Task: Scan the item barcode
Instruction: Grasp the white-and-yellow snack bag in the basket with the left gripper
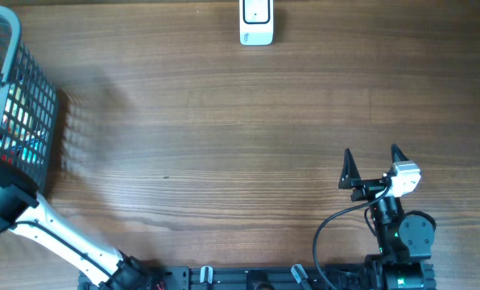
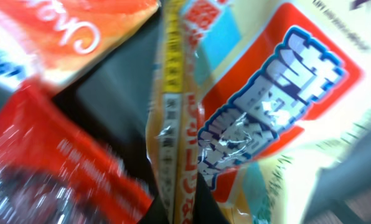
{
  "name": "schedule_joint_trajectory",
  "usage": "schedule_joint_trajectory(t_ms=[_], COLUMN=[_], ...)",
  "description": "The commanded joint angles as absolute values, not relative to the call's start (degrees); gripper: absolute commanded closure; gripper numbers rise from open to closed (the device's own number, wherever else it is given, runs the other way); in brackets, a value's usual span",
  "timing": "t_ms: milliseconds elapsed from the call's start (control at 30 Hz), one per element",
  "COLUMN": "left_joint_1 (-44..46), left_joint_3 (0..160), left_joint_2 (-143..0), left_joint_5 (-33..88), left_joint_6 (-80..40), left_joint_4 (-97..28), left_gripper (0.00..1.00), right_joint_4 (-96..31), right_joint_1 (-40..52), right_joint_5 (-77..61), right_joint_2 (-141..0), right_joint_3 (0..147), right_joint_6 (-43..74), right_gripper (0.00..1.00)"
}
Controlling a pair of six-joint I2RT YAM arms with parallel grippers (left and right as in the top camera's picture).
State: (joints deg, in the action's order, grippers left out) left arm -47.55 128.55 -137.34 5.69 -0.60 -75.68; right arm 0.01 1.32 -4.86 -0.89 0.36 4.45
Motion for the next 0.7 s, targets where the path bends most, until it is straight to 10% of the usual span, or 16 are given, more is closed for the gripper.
schedule_joint_trajectory(t_ms=[0, 533, 567, 600, 633, 667], left_joint_1=[-47.9, -47.9, -47.8, -47.8, -47.9, -47.9], left_joint_3=[128.6, 128.6, 128.5, 128.4, 128.4, 128.5], left_joint_2=[-125.5, -98.5, -99.7, -100.6, -101.8, -103.2], left_joint_5=[7.9, 30.6, 23.8, 20.7, 17.7, 15.5], left_joint_6=[-3.8, -3.9, -3.9, -3.9, -3.9, -3.9], left_joint_4=[-75.1, -74.0, -76.2, -77.4, -78.4, -79.3], left_gripper=[0.96, 0.96, 0.90, 0.60, 0.02, 0.00], right_joint_4=[0.2, 0.2, 0.2, 0.2, 0.2, 0.2], right_joint_1=[1.5, 1.5, 1.5, 1.5, 1.5, 1.5], right_joint_5=[-4.5, -4.5, -4.5, -4.5, -4.5, -4.5], right_joint_2=[-0.6, -0.6, -0.6, -0.6, -0.6, -0.6], right_joint_3=[0.3, 0.3, 0.3, 0.3, 0.3, 0.3], right_joint_6=[4.9, 4.9, 4.9, 4.9, 4.9, 4.9], right_gripper=[0.00, 0.00, 0.00, 0.00, 0.00, 0.00])
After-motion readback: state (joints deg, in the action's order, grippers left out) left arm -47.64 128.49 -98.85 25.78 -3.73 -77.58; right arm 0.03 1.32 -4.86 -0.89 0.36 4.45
